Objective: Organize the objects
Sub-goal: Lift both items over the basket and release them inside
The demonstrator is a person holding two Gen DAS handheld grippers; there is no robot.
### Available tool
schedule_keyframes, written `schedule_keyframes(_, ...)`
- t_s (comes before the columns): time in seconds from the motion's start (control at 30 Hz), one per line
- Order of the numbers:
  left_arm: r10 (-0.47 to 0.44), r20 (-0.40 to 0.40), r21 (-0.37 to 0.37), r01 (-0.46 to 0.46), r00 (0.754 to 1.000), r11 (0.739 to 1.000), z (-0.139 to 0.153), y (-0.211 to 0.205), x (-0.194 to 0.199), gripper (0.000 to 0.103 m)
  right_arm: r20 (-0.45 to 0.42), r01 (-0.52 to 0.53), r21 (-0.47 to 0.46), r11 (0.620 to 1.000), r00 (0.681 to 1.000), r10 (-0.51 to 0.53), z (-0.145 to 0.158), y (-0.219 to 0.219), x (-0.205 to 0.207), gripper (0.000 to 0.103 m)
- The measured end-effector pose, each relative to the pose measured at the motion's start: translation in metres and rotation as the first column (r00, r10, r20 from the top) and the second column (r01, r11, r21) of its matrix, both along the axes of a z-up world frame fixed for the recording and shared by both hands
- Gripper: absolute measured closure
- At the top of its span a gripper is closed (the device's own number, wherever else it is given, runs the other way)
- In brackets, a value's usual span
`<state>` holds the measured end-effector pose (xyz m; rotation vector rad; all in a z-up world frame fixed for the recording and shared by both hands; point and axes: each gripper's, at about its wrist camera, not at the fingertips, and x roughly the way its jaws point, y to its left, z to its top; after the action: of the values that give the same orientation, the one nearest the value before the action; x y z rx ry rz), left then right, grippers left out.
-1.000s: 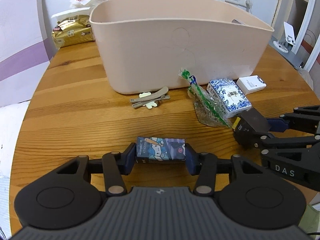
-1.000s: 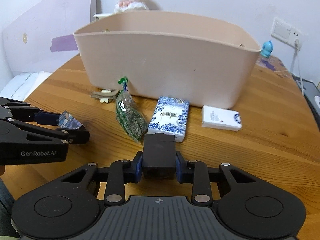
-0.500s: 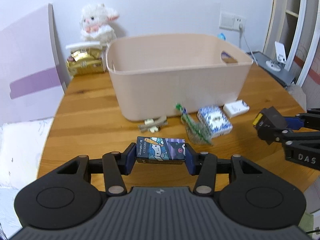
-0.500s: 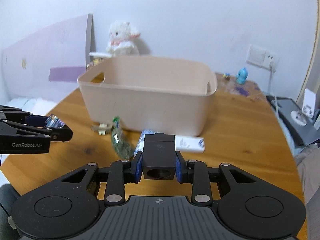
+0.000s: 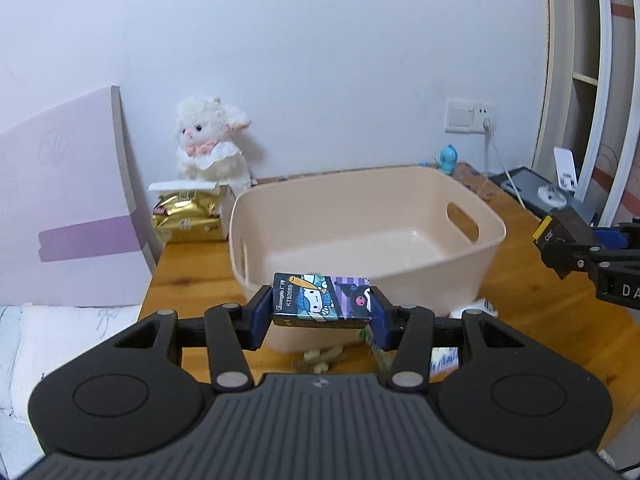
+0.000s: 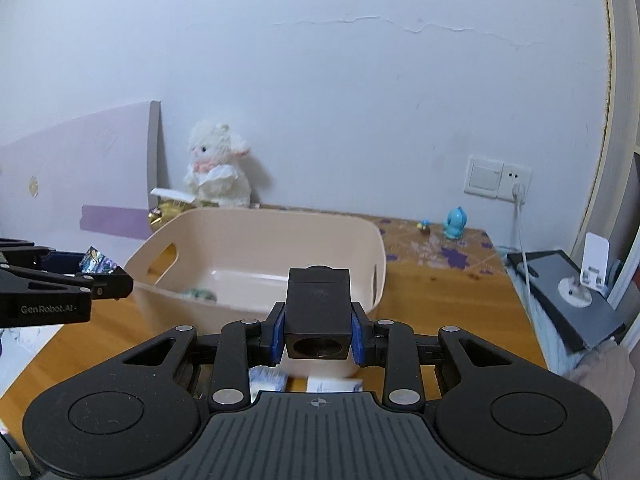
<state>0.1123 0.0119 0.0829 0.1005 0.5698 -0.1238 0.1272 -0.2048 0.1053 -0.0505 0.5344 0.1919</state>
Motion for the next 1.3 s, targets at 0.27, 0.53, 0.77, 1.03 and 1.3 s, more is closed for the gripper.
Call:
schedule_keyframes(0.27, 0.009, -0.015, 0.006, -0.009, 1.0, 1.0, -0.009, -0.018, 0.057, 0.051, -0.009, 0.015, 0.013, 1.0, 1.0, -0.015, -0.007, -0.005, 0.052, 0.074)
schedule_keyframes(0.53, 0.03, -0.104, 0.014, -0.029, 0.994, 0.999, -0.039, -0.029, 0.121, 0.051, -0.076, 0.001, -0.017, 1.0, 0.997, -0.002, -0.031, 0.009, 0.105, 0.074)
schedule_keyframes(0.77, 0.045, -0.192, 0.063, -0.033, 0.98, 0.997, -0.069, -0.033, 0.152, 0.051, -0.176, -0.033, -0.08, 0.996, 0.984, 0.018, -0.063, 0.03, 0.135, 0.074)
schedule_keyframes(1.03, 0.081, -0.233, 0.047, -0.072, 0.969, 0.996, -0.078, -0.025, 0.158, 0.038, -0.172, -0.006, -0.069, 0.998, 0.985, -0.006, -0.063, 0.024, 0.128, 0.036)
schedule_keyframes(1.3, 0.063, -0.171, 0.004, -0.063, 0.983, 0.998, -0.057, -0.024, 0.136, 0.012, -0.127, 0.007, -0.015, 1.0, 0.992, -0.009, -0.039, 0.009, 0.096, 0.001)
